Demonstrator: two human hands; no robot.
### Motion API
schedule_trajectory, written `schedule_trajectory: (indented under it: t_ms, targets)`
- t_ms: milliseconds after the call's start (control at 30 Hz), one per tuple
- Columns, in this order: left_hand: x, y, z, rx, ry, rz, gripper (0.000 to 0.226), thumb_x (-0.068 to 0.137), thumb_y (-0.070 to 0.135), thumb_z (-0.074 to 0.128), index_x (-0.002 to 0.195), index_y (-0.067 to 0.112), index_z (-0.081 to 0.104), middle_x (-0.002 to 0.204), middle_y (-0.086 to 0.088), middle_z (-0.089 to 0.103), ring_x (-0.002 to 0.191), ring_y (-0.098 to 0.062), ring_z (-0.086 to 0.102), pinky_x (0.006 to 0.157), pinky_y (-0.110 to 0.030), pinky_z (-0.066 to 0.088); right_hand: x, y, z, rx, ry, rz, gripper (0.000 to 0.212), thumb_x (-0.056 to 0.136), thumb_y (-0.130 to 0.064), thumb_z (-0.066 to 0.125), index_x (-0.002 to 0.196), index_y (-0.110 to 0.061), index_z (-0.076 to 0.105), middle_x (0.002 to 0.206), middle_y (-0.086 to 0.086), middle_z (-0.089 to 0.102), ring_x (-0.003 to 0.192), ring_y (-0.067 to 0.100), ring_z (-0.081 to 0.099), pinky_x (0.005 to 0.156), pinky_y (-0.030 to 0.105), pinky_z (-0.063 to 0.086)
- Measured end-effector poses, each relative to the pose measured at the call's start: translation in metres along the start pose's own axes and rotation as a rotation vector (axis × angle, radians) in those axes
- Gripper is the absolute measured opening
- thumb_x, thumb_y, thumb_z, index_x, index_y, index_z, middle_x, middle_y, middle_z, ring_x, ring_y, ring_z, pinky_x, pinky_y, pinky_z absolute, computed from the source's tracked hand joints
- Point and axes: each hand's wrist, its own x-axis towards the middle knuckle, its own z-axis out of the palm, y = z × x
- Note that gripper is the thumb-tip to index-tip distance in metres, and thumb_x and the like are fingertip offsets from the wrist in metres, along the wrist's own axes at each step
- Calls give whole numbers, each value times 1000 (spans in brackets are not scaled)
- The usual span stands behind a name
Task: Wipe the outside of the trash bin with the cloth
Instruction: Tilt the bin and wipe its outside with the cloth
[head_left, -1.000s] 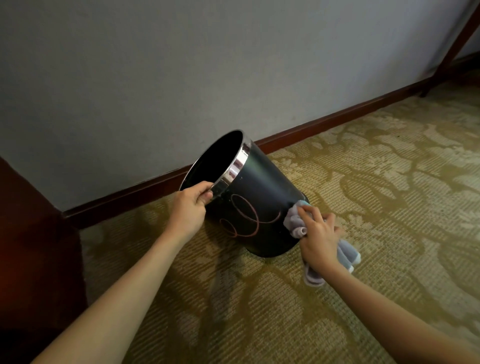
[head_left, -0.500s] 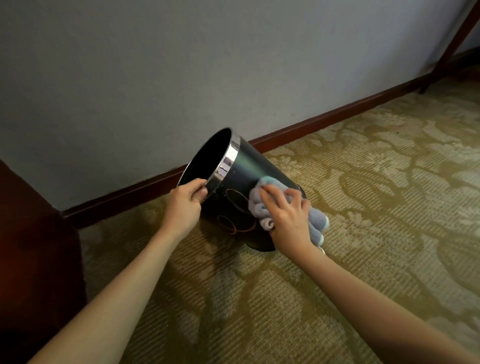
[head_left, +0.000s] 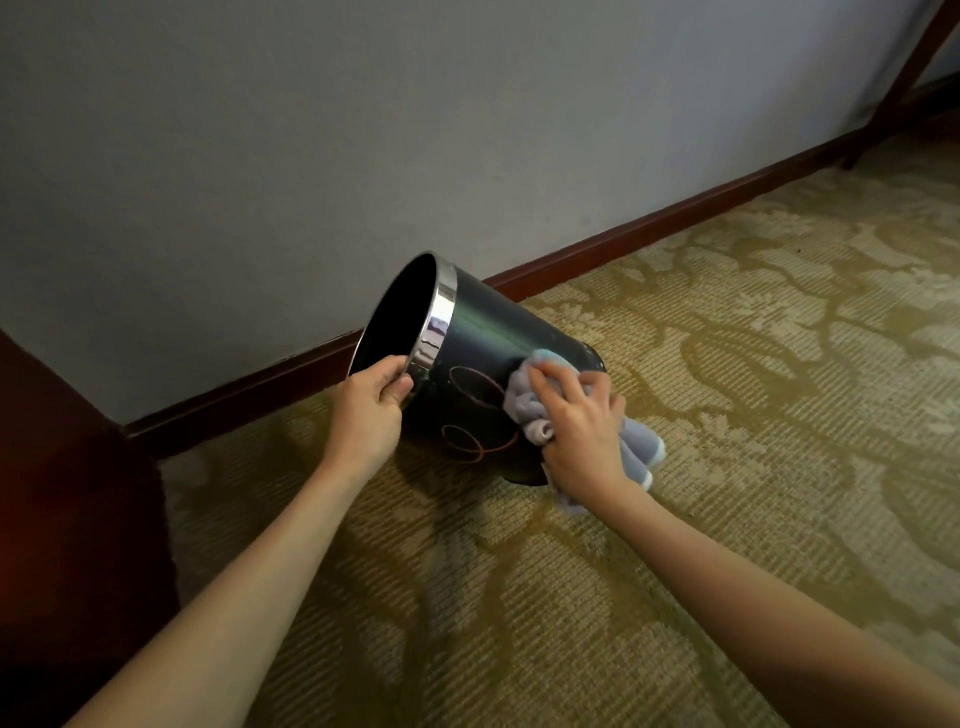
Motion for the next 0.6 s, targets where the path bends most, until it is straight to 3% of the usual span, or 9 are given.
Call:
schedule_trajectory:
  t_ms: [167, 267, 367, 433, 467, 533, 600]
  targets:
    - [0, 5, 7, -19, -11, 34, 33, 93, -3, 46, 106, 21, 67, 94, 13, 66, 90, 16, 56, 69, 1, 40, 26, -34, -11, 51, 106, -131, 67, 71, -7, 60, 134, -24, 47, 139, -4, 44, 112, 34, 36, 79, 43, 33]
    - [2, 4, 7, 32, -13, 62, 28, 94, 2, 48, 104, 20, 67, 94, 7, 67, 92, 2, 60, 68, -3, 42, 21, -20, -8, 71, 99, -115, 68, 73, -6, 63, 136, -24, 46, 143, 1, 41, 112, 35, 37, 83, 46, 37]
    - [4, 3, 8, 34, -21, 54, 26, 95, 7, 48, 106, 22, 66, 98, 8, 67, 95, 1, 58, 69, -4, 41, 9, 7, -3, 145, 80, 36, 54, 81, -14, 52, 134, -26, 50, 144, 13, 39, 116, 40, 38, 92, 53, 36]
    - [5, 4, 8, 44, -8, 53, 28, 95, 7, 48, 110, 22, 65, 100, 8, 66, 95, 5, 56, 66, 0, 40, 0, 31, 2, 127, 20, 185, 55, 83, -24, 44, 138, -33, 43, 147, 15, 32, 124, 38, 32, 100, 54, 33]
    - [5, 4, 8, 46, -8, 52, 28, 95, 7, 48, 110, 23, 65, 101, 8, 66, 94, 6, 55, 65, 1, 40, -6, 43, 5, 107, -24, 265, 60, 85, -19, 47, 140, -38, 36, 148, 14, 29, 125, 37, 30, 101, 54, 33]
    - [4, 6, 10, 37, -27, 60, 28, 95, 7, 48, 110, 23, 65, 100, 10, 66, 94, 5, 56, 66, 1, 41, -13, 60, 10, 104, -71, 381, 68, 90, -10, 48, 143, -45, 25, 144, 11, 30, 121, 34, 33, 95, 51, 39]
    - [3, 10, 14, 52, -50, 84, 27, 95, 8, 48, 108, 24, 65, 98, 11, 65, 96, 2, 57, 68, -4, 42, -9, 64, 9, 176, -28, 402, 57, 97, -19, 43, 143, -47, 25, 130, 11, 38, 110, 33, 41, 83, 44, 44]
